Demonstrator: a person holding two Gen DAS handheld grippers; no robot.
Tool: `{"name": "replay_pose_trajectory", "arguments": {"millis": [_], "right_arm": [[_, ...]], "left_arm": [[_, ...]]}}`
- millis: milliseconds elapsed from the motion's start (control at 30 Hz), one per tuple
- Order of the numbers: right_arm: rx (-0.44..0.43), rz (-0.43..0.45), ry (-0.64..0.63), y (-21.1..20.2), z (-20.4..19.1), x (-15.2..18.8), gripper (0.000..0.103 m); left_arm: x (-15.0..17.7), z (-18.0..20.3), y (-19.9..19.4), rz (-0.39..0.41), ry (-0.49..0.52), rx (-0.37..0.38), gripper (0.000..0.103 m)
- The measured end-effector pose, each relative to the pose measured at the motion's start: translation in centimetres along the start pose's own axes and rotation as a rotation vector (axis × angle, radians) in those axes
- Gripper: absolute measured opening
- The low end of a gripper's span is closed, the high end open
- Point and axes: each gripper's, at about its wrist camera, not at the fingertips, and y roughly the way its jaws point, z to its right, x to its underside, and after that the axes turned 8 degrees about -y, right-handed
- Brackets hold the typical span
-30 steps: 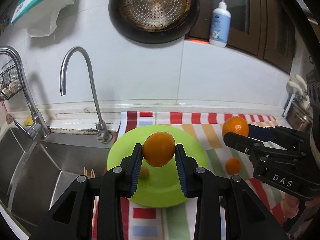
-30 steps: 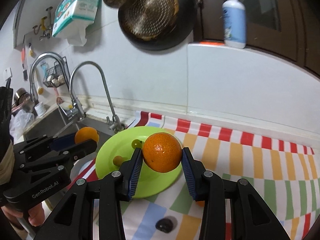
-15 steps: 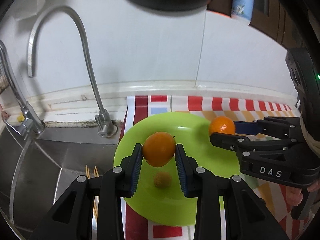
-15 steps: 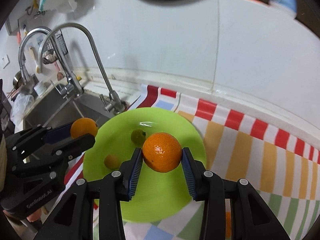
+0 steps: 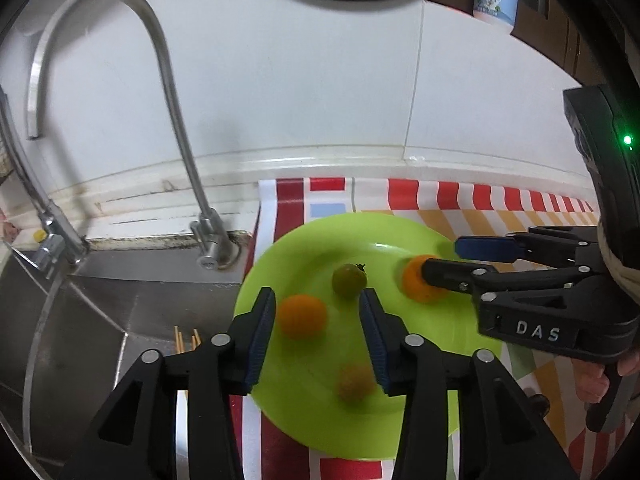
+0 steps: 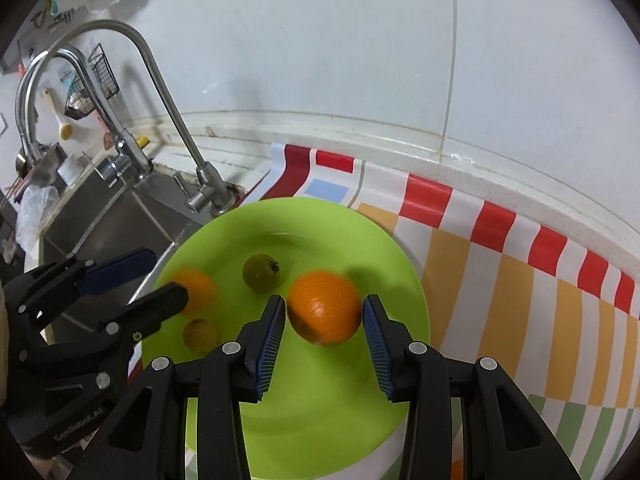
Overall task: Organize fruits
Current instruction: 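Open left tool onto the plate while right tool releases the orange beside it, then withdraw both tools from the plate back over the cloth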
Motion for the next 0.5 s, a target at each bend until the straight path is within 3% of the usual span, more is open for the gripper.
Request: {"name": "replay_pose_trajectory", "arguments": {"millis": [167, 500], "right_arm": [[0.021, 0.063, 0.036, -3.0, 0.3, 0.8, 0.042], [0.095, 0.215, 0.067, -11.8, -0.7, 4.3, 0.043]], "left_arm": [[0.8, 0.7, -2.8, 0.030, 0.000, -0.023, 0.044], [2.7, 3.5, -10.1, 0.116, -0.011, 0.014, 0.053]]}}
